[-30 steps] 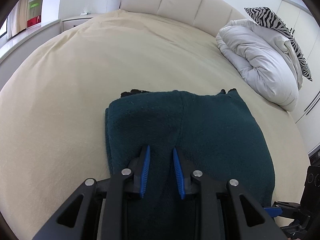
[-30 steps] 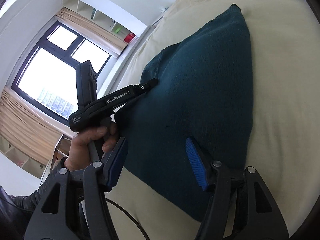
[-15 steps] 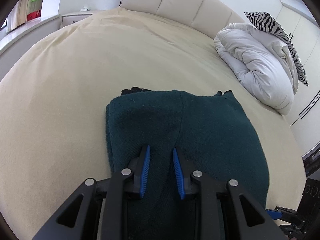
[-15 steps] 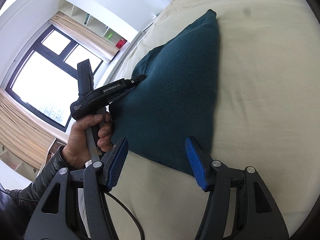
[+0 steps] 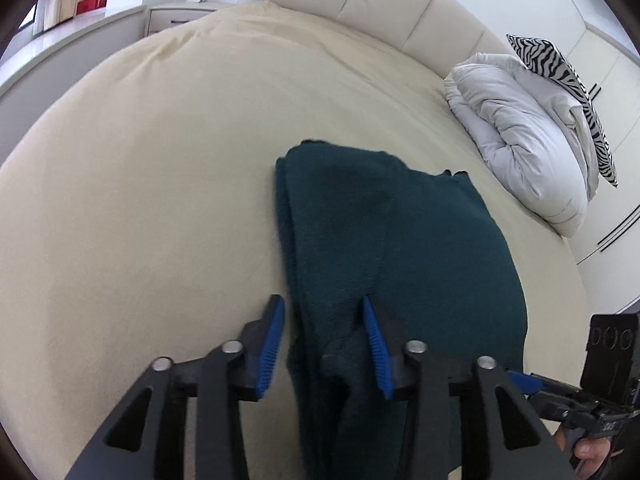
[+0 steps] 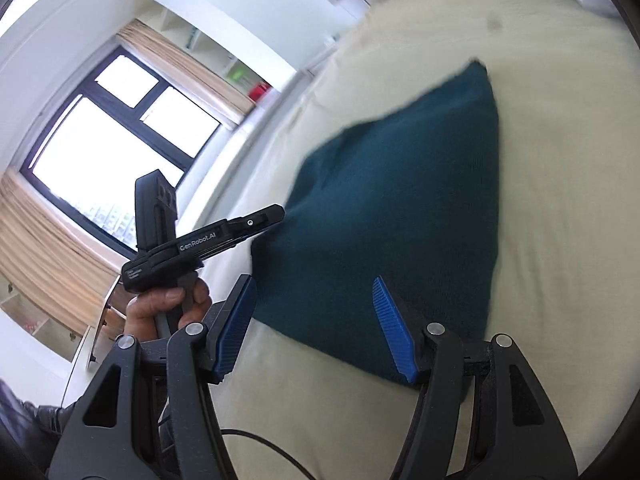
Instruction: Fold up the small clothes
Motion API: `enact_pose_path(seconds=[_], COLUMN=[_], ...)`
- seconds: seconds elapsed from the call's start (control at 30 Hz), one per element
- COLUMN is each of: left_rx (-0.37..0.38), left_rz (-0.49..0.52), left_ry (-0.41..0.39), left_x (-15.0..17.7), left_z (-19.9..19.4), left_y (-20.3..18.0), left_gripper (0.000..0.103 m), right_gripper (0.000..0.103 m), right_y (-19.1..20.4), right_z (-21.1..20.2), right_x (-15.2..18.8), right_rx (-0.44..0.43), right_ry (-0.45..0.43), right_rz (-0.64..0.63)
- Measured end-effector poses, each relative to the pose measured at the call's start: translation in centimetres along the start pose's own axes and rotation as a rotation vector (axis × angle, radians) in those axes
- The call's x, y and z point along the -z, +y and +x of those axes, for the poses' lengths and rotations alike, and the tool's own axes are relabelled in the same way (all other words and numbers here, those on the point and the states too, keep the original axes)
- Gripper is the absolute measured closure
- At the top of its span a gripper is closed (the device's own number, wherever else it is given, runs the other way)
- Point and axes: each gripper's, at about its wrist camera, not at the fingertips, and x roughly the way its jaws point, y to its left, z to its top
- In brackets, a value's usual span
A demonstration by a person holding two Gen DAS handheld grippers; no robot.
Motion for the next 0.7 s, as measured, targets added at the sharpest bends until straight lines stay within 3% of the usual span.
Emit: enact_pose_path(seconds=[0.07, 0.17, 0.3, 0.37, 0.5, 0.7], left_rx=[0.044, 0.059, 0.098, 0.119, 0.189, 0.24], left_rz=[-0.037, -0.07, -0.122, -0.154, -0.225, -0.247], left_ry=[-0.004, -0.018, -0.075, -0.061, 0.026, 0.082], left_x=[0.4, 0.3, -0.8, -1.3, -1.0, -1.7], left_z=[-0.5, -1.7, -3.7, -3.4, -1.3, 0.6], left_y=[1.1, 1.7, 2.8, 3.4, 4.4, 3.5], left_gripper=[0.054, 0.053, 0.051, 0.049, 0.049, 0.047], right_gripper=[0.045, 0.045, 0.043, 0.043, 0.033, 0.032], right_y=[-1.0, -1.5, -2.4, -2.8, -4.1, -6.6], right_z=[1.0, -1.0, -4.5, -6.0, -6.9, -4.9], right_x=[0.9, 2.2, 2.5, 2.1, 0.3, -2.2], right_rx=[0.01, -0.02, 0.012, 0.028, 0.061, 0.026], right_ry=[0.032, -0.01, -0.064, -0.091, -0.109, -0.042], right_rz=[0.022, 0.016, 0.035, 0.026, 0.066, 0.158])
